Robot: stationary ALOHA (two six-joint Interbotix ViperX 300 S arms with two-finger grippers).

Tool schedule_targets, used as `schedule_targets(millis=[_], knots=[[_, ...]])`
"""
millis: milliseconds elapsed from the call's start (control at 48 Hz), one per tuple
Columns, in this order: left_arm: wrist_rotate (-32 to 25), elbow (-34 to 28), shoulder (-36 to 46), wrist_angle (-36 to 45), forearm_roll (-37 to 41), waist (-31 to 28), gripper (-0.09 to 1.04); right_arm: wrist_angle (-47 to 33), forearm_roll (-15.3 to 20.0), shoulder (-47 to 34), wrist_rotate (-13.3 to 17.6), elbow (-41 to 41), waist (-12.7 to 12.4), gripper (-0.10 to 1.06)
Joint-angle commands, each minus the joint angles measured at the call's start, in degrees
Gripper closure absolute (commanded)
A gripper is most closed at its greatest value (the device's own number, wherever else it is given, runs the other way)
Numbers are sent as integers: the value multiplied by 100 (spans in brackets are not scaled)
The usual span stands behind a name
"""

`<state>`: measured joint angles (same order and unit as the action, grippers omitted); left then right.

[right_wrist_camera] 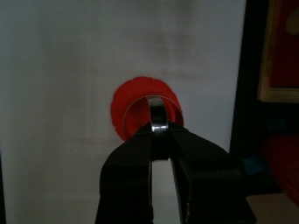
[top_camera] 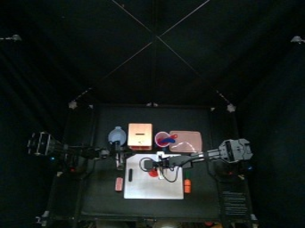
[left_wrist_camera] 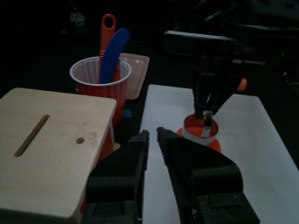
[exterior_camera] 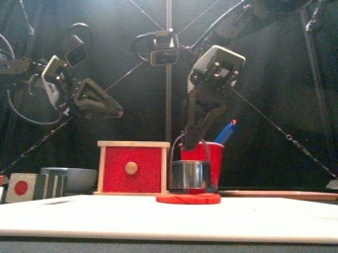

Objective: Get the cutter from the drawer then cut the dough then place the extra dough in the bowl
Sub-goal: Cut the dough

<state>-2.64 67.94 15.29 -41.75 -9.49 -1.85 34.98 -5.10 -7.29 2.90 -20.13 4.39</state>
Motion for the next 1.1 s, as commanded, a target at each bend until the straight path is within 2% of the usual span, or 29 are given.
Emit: schedule_targets(millis=[21, 646, 729, 958, 1104], knots=[[0, -53, 18, -44, -114, 26, 33, -97, 18, 114, 0, 123, 18, 53], [0, -53, 18, -35, -264, 176, 33, -158, 18, -158, 9, 88, 26, 52], [0, -62, 9, -35, -299, 193, 33, -193, -18, -141, 9, 70, 26, 46], [-105, -79, -53, -53, -387, 211, 33, -431, -44, 149, -26, -9, 35, 19], [-281, -220, -308, -290, -536, 360, 33, -721, 0, 492, -18, -229, 35, 13]])
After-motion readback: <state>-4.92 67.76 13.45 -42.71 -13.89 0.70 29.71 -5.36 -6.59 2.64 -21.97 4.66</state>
